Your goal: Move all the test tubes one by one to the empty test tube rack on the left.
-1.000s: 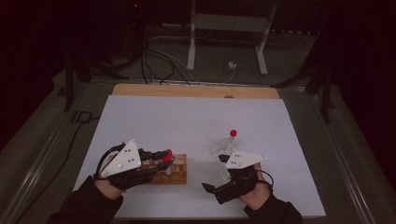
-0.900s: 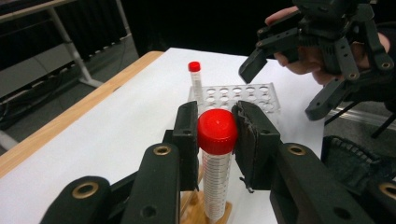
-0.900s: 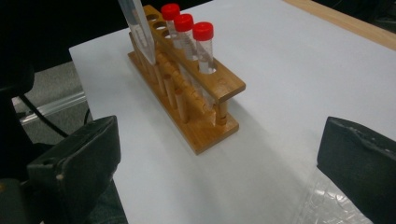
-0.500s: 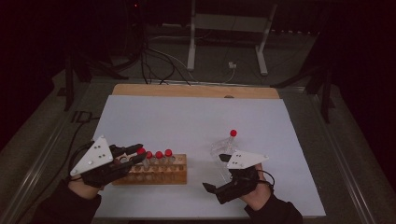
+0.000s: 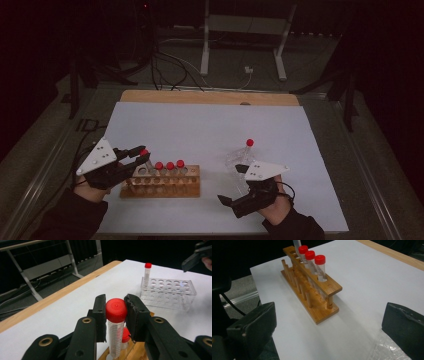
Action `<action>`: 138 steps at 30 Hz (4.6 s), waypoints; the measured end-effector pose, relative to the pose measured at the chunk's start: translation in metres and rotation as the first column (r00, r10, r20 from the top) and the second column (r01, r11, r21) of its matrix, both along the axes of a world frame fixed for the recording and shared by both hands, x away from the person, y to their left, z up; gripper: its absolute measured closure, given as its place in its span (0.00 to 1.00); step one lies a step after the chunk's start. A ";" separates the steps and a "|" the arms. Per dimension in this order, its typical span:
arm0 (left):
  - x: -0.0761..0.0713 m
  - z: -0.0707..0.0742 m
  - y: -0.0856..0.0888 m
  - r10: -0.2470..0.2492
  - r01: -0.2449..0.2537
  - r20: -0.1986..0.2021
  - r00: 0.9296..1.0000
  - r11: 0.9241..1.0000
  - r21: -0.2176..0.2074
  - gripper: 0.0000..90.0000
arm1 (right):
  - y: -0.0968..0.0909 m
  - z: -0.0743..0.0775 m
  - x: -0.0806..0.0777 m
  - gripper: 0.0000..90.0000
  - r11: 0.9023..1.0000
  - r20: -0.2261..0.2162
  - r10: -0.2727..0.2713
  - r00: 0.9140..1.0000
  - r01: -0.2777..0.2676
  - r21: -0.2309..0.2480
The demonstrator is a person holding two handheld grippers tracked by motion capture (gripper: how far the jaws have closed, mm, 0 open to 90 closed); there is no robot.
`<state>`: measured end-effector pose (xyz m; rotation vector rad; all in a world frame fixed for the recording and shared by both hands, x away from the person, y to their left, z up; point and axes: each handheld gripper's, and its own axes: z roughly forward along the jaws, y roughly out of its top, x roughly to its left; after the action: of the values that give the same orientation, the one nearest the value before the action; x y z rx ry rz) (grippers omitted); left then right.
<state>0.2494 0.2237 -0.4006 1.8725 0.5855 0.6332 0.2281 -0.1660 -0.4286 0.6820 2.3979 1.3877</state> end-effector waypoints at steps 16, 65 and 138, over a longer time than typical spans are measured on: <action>0.015 -0.039 -0.003 0.010 -0.010 -0.083 0.996 1.000 0.007 0.80 | -0.001 -0.001 0.001 0.00 1.000 -0.001 0.002 1.000 -0.002 -0.001; -0.017 -0.033 -0.010 -0.123 0.117 -0.087 0.989 0.991 -0.070 0.02 | -0.069 0.003 0.052 0.00 0.966 0.042 -0.257 0.966 0.256 0.033; -0.014 -0.036 -0.008 -0.131 0.123 -0.105 0.986 0.989 -0.080 0.02 | -0.078 0.009 0.088 0.84 0.947 0.056 -0.321 0.945 0.320 0.020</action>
<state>0.2358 0.2159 -0.4366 1.8679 0.5472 0.4218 0.3159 -0.2445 -0.4192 0.9705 2.1178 1.2644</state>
